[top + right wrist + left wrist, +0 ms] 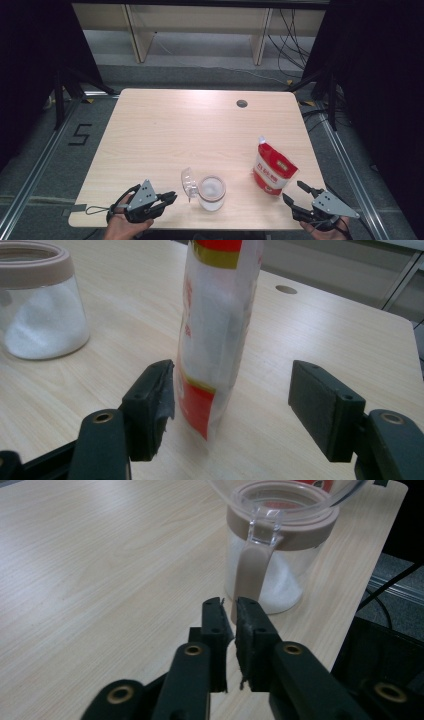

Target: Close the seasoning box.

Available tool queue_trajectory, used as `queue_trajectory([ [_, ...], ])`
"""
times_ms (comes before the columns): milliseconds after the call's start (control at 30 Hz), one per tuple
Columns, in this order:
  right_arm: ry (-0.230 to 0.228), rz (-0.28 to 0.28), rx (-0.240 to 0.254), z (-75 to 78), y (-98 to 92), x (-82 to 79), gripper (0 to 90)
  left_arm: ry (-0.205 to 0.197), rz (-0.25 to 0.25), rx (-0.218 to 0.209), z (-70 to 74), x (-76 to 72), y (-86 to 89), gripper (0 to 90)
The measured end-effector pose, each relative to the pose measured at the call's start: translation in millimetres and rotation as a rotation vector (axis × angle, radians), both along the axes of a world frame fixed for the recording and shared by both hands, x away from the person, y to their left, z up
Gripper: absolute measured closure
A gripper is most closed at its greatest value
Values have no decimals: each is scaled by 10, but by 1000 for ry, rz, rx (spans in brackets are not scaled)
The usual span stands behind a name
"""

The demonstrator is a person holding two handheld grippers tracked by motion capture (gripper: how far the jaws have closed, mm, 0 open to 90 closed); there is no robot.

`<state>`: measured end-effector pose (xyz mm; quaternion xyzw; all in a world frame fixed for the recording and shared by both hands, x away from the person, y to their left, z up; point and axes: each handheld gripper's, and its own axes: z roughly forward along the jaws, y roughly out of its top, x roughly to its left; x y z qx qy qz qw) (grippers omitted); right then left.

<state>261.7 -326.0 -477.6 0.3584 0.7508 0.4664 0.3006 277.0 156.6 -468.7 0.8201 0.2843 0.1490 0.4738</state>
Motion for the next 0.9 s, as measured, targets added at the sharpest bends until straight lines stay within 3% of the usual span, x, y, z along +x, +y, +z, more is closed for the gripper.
queue_trajectory([
  [33, -19, 4, -7, -3, -6, 20, 356, 1, -5, -3, 3, 6, -19, 875],
  [100, -13, 4, -9, 3, -5, 14, 357, -11, -28, 23, 27, 23, -44, 892],
  [133, -17, 5, -11, 3, -5, 16, 357, 8, -13, 13, 34, 12, -66, 893],
  [167, -13, 5, -10, 4, -4, 14, 357, -8, -31, 19, 46, 27, -78, 893],
  [267, -19, 3, -9, -4, -4, 23, 357, -2, -31, 13, 98, 32, -119, 894],
  [333, 0, 9, 0, -5, 4, 16, 358, -29, -47, 25, 140, 52, -140, 894],
  [367, -19, 9, -10, -7, 0, 26, 358, -15, -33, 9, 149, 41, -161, 894],
  [433, 18, 6, 12, -8, 15, 7, 359, -20, -41, 11, 181, 46, -182, 894],
  [533, 7, 13, -6, -7, 0, 18, 361, -24, -56, 19, 215, 48, -215, 894],
  [900, 5, 11, -10, -9, -2, 18, 362, -29, -81, 33, 239, 34, -307, 894],
])
